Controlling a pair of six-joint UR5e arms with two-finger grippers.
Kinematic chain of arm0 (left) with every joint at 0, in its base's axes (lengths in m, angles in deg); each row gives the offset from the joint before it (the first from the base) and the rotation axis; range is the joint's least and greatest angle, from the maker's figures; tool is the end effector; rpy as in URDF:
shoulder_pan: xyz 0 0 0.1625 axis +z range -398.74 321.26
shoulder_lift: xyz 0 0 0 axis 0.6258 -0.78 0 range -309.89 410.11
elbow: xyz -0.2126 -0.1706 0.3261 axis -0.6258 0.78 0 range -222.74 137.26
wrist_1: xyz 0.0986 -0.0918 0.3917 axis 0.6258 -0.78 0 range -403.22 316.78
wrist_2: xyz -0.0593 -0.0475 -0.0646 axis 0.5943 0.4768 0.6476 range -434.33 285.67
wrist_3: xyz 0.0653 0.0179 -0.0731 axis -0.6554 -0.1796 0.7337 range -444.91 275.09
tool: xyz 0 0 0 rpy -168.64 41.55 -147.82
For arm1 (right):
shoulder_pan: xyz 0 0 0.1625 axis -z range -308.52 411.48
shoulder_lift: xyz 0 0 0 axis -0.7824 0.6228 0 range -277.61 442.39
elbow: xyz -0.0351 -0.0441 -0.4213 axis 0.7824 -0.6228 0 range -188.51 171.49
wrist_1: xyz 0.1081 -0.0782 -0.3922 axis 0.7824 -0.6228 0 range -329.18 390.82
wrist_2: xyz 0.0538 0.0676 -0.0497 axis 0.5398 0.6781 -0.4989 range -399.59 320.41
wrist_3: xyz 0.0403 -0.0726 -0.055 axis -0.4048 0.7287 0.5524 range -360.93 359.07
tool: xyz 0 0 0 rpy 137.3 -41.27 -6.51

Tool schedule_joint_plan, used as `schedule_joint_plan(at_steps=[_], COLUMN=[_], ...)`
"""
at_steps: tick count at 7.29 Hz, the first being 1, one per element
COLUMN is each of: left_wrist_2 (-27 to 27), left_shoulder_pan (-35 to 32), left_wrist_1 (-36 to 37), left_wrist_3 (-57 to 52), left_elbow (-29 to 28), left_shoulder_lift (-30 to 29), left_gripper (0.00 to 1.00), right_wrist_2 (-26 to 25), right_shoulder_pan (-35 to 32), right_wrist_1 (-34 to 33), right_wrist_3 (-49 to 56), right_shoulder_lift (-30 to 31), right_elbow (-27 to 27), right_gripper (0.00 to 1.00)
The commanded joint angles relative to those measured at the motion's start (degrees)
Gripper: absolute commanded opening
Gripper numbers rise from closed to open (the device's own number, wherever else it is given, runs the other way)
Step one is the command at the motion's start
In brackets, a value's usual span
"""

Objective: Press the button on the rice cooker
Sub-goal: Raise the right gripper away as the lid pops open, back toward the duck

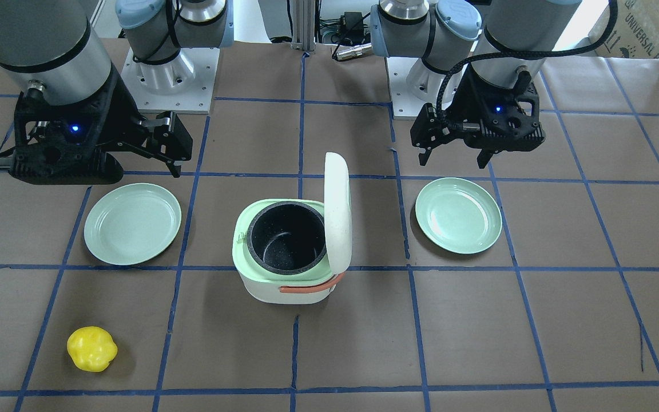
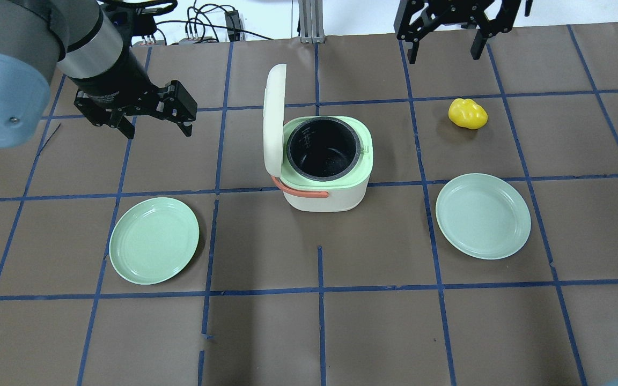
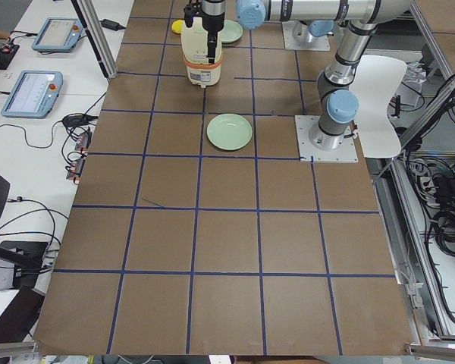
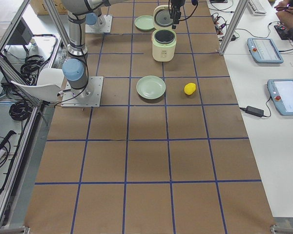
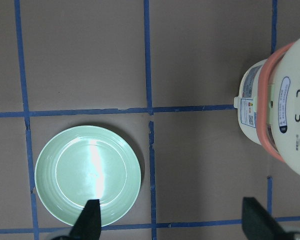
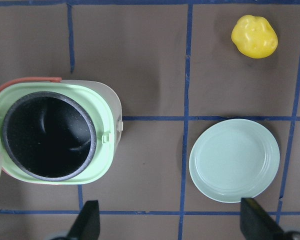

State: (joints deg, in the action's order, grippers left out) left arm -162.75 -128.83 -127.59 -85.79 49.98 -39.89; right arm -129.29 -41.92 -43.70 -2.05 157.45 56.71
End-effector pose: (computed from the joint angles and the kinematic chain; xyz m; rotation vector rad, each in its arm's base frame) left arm -0.1368 -0.4962 0.4745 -0.0275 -3.1131 0.0791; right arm 0.1683 -0.5764 0.5313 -0.0620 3.1357 0.1547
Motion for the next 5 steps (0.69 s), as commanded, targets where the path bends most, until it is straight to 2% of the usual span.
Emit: schedule_joint_plan(at_steps=[1,3,5], left_wrist_2=[0.0,0.0,0.0], left_shoulder_pan=[0.0,0.0,0.0], left_wrist_1=[0.0,0.0,0.0], left_wrist_3=[0.0,0.0,0.0], left_elbow=[0.0,0.0,0.0], left_shoulder_lift=[0.0,0.0,0.0], left_gripper=[1.0,1.0,1.0], right_wrist_2=[0.0,-0.2,-0.2], right_shoulder_pan=[3.8,4.2,4.5], right_wrist_1=[-1.3,-5.0,-5.9], right_wrist_3=[2.3,2.0,2.1], right_shoulder_lift=[5.9,9.4,9.9], right_elbow=[10.1,16.0,17.0], right_gripper=[1.0,1.0,1.0])
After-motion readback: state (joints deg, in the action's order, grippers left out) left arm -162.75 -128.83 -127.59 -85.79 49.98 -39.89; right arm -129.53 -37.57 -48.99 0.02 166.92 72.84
